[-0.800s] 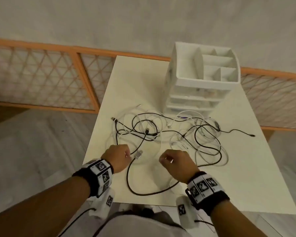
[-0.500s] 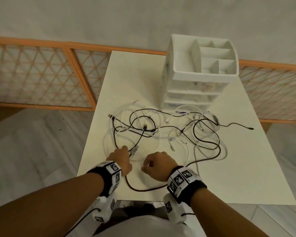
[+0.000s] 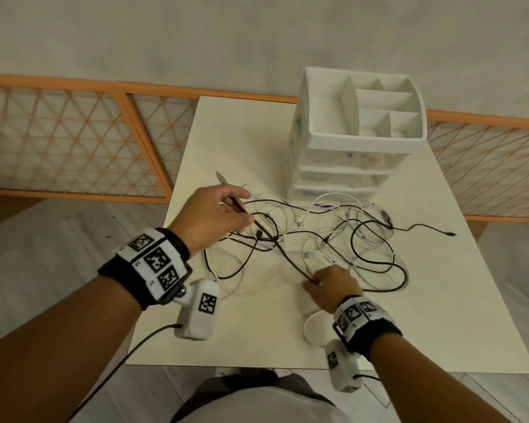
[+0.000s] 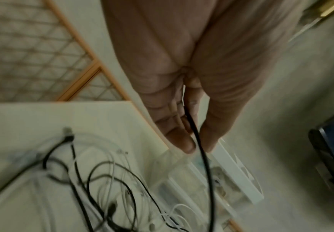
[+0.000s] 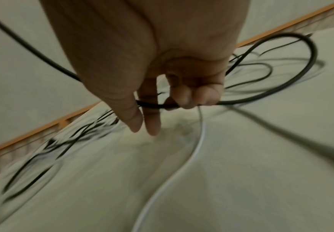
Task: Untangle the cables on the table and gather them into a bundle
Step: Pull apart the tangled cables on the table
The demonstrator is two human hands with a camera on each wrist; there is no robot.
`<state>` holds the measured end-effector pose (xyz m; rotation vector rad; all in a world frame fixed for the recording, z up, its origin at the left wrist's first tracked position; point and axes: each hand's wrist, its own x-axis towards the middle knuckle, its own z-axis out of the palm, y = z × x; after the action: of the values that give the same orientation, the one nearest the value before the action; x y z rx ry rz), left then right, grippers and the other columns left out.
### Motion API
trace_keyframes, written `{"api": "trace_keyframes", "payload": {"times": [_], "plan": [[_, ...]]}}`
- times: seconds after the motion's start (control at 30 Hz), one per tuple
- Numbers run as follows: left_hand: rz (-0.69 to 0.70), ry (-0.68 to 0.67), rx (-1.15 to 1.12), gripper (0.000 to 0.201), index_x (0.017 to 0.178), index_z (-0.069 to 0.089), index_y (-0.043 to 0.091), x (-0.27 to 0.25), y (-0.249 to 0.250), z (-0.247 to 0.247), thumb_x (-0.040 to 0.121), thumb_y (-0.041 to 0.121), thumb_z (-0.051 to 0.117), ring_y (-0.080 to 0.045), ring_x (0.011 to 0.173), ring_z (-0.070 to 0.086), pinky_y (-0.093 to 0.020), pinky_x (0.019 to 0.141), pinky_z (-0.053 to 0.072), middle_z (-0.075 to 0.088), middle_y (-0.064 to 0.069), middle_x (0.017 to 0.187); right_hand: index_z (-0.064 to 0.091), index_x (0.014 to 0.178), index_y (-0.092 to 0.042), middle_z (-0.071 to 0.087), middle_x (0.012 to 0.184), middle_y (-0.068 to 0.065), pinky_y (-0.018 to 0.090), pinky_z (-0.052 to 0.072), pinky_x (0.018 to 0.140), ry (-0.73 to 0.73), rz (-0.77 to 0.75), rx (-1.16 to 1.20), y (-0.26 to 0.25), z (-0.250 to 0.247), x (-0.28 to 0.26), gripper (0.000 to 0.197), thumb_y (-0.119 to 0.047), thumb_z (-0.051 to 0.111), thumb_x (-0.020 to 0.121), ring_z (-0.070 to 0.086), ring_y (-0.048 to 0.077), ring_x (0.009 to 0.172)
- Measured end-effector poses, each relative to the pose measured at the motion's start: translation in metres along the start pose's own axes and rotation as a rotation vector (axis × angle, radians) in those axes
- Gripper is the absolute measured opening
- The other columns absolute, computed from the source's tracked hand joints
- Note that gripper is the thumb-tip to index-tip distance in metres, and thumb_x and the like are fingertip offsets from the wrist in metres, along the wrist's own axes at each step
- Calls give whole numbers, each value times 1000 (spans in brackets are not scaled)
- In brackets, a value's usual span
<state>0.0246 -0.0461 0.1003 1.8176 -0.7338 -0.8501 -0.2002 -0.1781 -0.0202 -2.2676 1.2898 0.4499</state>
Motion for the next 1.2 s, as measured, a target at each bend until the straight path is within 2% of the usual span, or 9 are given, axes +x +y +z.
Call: {"api": "trace_keyframes", "payload": {"times": [0.2,0.27,0.4,0.53,0.63,0.77,0.9,1.03,1.2], "plan": [[50,105,433,4,88,72,20,8,-20,-7,90,24,71,-18,77,69,-29,75,53,72,-1,78,74,75,-14,69,70,9,33,48,70,418,-111,526,4,-90,5,38,-49,67,87,66,30,75],[-14,84,488,27,83,70,16,11,-33,-3,96,36,59,-25,80,69,-37,76,55,73,-6,78,75,73,-21,68,65,5,35,52,66,644,-226,834,-10,-124,-9,28,-48,74,81,62,20,62],[-62,170,358,27,83,68,22,17,-42,0,99,37,53,-28,86,68,-32,76,50,73,-6,81,74,79,-31,71,87,12,25,51,67,875,-238,898,-8,-159,-16,12,-42,75,83,65,18,66],[7,354,268,27,103,71,17,28,-39,-23,97,39,56,-29,90,66,-38,82,53,69,-11,99,78,97,-23,74,108,15,29,50,89,698,251,655,59,-128,16,34,-53,70,82,69,36,101],[53,359,399,45,82,70,14,34,-43,-31,96,51,49,-37,85,64,-43,79,55,66,-21,96,71,79,-27,77,94,9,48,59,89,560,324,748,88,-115,27,43,-68,62,70,73,36,89],[-118,137,343,54,74,64,14,26,-39,-10,102,52,37,-30,90,63,-41,91,47,69,-5,82,67,92,-29,75,100,5,38,58,65,735,137,978,74,-161,27,12,-40,61,90,72,21,69],[-163,17,188,50,70,52,10,19,-40,6,99,51,47,-24,57,58,-50,81,57,52,0,54,60,89,-32,67,95,-5,31,52,58,905,-97,997,60,-215,20,20,-17,47,91,70,20,75],[-167,-74,164,60,71,44,14,15,-35,13,92,70,40,-17,56,40,-34,56,43,38,0,63,56,92,-42,66,102,-9,32,53,62,1014,-252,971,52,-242,7,12,-31,52,95,71,19,78],[-159,25,277,54,66,45,13,22,-43,10,99,55,43,-23,63,42,-32,65,38,44,-2,62,52,110,-38,60,128,-10,30,57,58,1039,-452,932,37,-260,-5,17,-41,60,95,70,14,79]]}}
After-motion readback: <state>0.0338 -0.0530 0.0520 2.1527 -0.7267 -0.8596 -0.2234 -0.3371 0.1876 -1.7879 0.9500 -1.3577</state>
